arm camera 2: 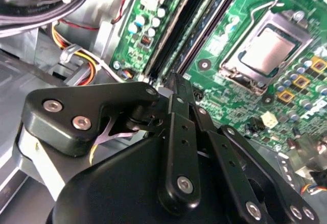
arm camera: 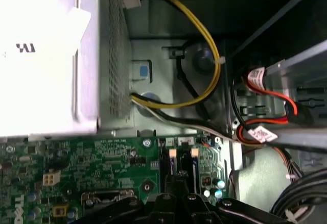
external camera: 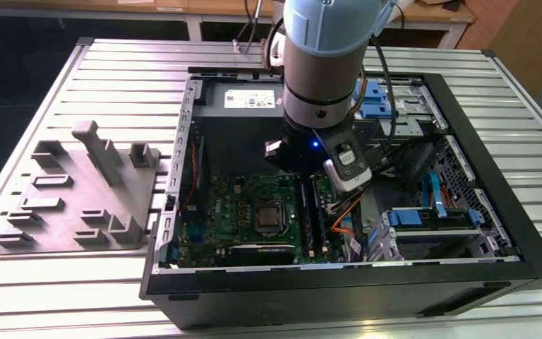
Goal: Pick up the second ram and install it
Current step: 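Press down the second ram until it locks into place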
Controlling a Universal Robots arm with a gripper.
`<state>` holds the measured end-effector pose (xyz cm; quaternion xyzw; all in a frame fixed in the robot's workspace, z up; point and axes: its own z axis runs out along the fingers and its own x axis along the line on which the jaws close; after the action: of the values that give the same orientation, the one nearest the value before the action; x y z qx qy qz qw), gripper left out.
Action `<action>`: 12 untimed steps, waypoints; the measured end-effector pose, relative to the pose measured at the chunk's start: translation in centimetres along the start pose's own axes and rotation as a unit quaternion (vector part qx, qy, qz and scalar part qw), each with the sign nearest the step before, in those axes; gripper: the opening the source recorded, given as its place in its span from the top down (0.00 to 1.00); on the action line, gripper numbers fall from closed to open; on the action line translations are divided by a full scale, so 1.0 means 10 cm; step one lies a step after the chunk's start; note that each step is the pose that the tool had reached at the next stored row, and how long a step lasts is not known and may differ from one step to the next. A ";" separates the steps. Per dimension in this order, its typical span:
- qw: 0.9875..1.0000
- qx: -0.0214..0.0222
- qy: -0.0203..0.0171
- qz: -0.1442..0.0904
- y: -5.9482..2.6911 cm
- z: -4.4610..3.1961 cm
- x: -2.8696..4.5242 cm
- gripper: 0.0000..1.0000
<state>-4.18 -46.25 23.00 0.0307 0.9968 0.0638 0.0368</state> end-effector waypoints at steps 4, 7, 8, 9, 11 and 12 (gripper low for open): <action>1.000 0.004 0.000 0.000 -0.039 -0.005 -0.003 0.93; 1.000 0.006 0.000 0.000 -0.078 -0.010 -0.005 0.93; 1.000 0.006 0.000 0.000 -0.101 -0.013 -0.007 0.93; 1.000 0.006 0.000 0.000 -0.127 -0.015 -0.008 0.93; 1.000 0.006 0.000 0.000 -0.183 -0.020 -0.012 0.93; 1.000 0.006 0.000 0.000 -0.211 -0.022 -0.014 0.93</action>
<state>-4.18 -48.37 22.96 0.0305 0.9972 0.0574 0.0370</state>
